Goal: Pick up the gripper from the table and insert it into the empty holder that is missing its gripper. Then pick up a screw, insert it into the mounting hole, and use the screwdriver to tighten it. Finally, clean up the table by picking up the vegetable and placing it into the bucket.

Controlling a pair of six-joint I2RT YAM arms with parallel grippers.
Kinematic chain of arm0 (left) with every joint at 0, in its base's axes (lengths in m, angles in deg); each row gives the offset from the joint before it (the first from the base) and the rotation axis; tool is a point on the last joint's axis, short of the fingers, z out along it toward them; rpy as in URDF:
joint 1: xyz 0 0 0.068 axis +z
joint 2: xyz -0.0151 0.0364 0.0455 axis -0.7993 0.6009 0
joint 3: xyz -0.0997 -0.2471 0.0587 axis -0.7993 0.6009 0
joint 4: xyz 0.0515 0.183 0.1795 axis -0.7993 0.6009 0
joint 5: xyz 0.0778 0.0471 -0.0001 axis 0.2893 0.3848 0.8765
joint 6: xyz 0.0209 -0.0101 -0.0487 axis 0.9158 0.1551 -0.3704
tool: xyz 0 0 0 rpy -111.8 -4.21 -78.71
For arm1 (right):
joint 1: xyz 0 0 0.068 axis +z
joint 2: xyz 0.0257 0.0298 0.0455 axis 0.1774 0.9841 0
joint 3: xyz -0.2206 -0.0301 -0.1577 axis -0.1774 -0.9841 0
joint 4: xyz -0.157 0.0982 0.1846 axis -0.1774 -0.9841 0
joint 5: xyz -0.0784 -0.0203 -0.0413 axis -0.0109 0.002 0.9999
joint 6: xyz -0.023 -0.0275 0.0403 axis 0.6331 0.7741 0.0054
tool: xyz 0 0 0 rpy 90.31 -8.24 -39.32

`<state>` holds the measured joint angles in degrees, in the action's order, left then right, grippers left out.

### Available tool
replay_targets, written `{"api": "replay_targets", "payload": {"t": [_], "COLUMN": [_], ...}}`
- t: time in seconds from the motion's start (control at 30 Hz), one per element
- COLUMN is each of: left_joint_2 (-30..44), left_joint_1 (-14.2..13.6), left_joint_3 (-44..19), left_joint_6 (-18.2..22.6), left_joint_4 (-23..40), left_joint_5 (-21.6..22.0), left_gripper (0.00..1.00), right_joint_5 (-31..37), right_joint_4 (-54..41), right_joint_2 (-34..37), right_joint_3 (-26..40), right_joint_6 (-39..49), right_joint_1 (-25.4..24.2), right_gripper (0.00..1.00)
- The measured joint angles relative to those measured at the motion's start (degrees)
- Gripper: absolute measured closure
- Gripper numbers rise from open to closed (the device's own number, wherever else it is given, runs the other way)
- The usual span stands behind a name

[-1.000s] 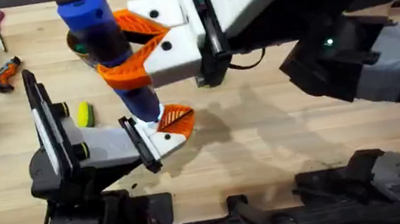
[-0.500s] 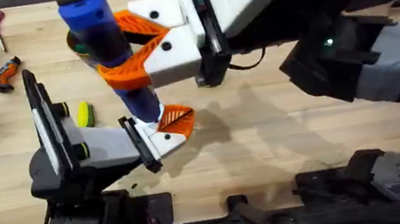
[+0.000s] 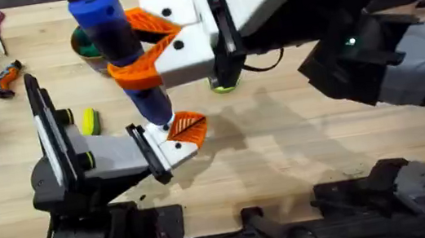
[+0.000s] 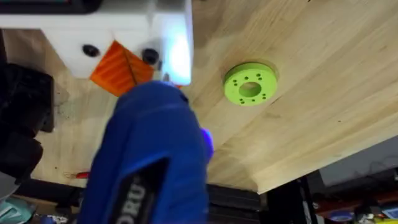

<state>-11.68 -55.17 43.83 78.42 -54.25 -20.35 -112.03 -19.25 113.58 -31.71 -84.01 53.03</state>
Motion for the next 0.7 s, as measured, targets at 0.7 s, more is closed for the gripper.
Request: {"api": "replay_targets", "payload": {"t": [0.7], "left_joint_2": [0.0], "left_joint_1": [0.0], "left_joint_3": [0.0], "left_joint_6": [0.0], "left_joint_4": [0.0], "left_joint_5": [0.0], "left_gripper": [0.997], "right_joint_5": [-1.1], "right_joint_4": [2.6], "right_joint_2": [0.1], "right_joint_3": [0.0], "right_joint_6": [-2.0], "right_joint_1": [0.4], "right_gripper": [0.974]}}
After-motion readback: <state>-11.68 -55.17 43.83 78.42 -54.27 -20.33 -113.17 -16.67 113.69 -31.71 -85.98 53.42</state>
